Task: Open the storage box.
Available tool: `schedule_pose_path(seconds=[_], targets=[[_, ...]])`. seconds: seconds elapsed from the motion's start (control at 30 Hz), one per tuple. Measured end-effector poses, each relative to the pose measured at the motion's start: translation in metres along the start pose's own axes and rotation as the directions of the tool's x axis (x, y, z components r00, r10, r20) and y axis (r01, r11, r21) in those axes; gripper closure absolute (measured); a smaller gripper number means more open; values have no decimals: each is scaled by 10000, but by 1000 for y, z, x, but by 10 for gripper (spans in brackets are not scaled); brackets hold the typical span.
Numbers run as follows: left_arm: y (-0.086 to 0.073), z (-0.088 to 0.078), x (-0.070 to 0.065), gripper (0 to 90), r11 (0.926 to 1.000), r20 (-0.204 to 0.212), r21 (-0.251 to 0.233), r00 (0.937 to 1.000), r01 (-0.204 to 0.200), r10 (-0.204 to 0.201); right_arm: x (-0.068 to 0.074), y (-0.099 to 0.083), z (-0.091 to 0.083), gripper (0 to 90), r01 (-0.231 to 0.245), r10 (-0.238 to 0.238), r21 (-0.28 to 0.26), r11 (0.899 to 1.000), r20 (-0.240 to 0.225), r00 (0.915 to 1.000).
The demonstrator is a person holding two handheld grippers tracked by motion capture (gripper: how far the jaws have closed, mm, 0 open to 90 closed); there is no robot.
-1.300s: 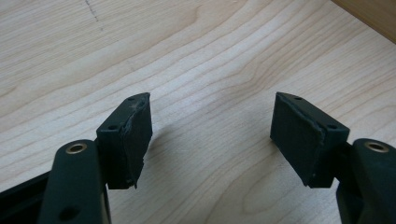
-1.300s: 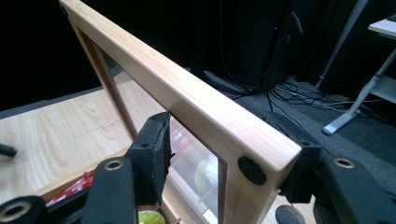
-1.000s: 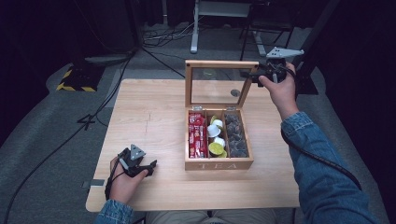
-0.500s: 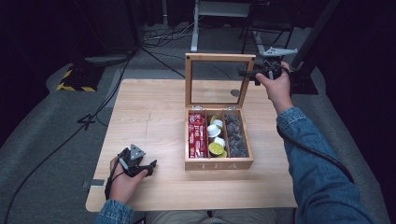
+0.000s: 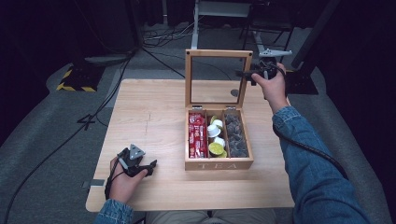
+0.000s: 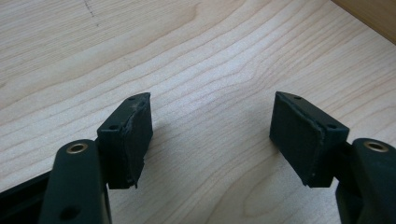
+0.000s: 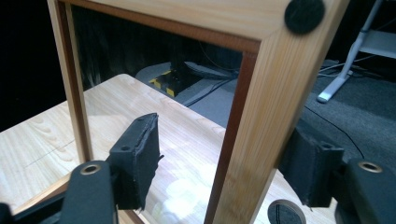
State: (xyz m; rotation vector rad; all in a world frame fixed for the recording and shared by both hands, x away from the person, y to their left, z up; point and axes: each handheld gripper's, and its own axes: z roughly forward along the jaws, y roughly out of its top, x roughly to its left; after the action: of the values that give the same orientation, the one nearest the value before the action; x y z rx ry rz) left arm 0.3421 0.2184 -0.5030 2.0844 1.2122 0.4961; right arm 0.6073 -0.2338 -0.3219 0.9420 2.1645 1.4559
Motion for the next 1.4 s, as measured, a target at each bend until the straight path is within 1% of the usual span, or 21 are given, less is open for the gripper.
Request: schedule_pose_path(seconds=[0.17, 0.27, 0.43, 0.6, 0.8, 0.83, 0.97, 1.0, 1.03, 1.07, 1.13, 1.17, 1.2, 1.23, 1.27, 1.3, 1.33, 1.4], targets=[[0, 0, 1, 294, 10000, 68, 27, 10000, 22, -22, -2, -3, 4, 316, -128, 128, -8, 9999, 113, 9999], [0, 0, 1, 291, 10000, 93, 24, 9999, 53, -54, -4, -6, 8, 298, -178, 175, 105, 9998, 254, 9995], [0, 0, 1, 290, 10000, 92, 23, 9999, 47, -47, -6, -8, 11, 294, -297, 292, 156, 9994, 288, 9992], [0, 0, 1, 290, 10000, 79, 28, 10000, 49, -49, -8, -7, 10, 300, -203, 194, 298, 9994, 292, 9994], [0, 0, 1, 289, 10000, 88, 26, 9999, 59, -59, -8, -6, 6, 289, -165, 153, 298, 9994, 424, 9990], [0, 0, 1, 289, 10000, 89, 27, 9999, 54, -55, -7, -6, 3, 289, -66, 46, 387, 9992, 513, 9987], [1, 1, 2, 288, 10000, 101, 39, 9999, 52, -52, -6, -4, -6, 290, -31, 8, 421, 9991, 546, 9985], [3, 3, 3, 288, 10000, 93, 13, 9999, 60, -61, -4, -4, -10, 290, -9, -11, 385, 9993, 518, 9987], [3, 3, 3, 288, 10000, 93, 13, 9999, 60, -61, -4, -4, -10, 290, -9, -11, 385, 9993, 518, 9987], [4, 4, 4, 288, 10000, 135, 22, 9999, -14, 14, -2, -4, -17, 296, 2, -18, 345, 9994, 455, 9990], [5, 5, 5, 285, 10000, 199, 52, 9998, -19, 18, 1, -3, -24, 302, 16, -30, 349, 9994, 421, 9991], [5, 5, 5, 283, 10000, 199, 52, 9998, -19, 18, 1, -3, -24, 302, 16, -30, 349, 9994, 421, 9991], [5, 5, 5, 283, 10000, 152, 47, 9999, 43, -43, 5, -3, -32, 306, 45, -58, 353, 9994, 354, 9994], [5, 6, 5, 283, 10000, 128, 25, 9999, 86, -86, 5, -3, -32, 306, 45, -58, 353, 9994, 354, 9994], [5, 5, 6, 282, 10000, 92, 56, 10000, 38, -39, 8, -1, -39, 300, 161, -169, 281, 9995, 277, 9995], [5, 5, 6, 282, 10000, 92, 56, 10000, 38, -39, 8, -1, -39, 300, 161, -169, 281, 9995, 277, 9995], [5, 5, 5, 282, 10000, 95, 32, 9999, 80, -80, 12, 0, -44, 260, 151, -159, 281, 9995, 288, 9995], [5, 6, 6, 279, 10000, 114, 38, 9999, 64, -65, 14, 0, -47, 244, 120, -131, 312, 9994, 342, 9993]])
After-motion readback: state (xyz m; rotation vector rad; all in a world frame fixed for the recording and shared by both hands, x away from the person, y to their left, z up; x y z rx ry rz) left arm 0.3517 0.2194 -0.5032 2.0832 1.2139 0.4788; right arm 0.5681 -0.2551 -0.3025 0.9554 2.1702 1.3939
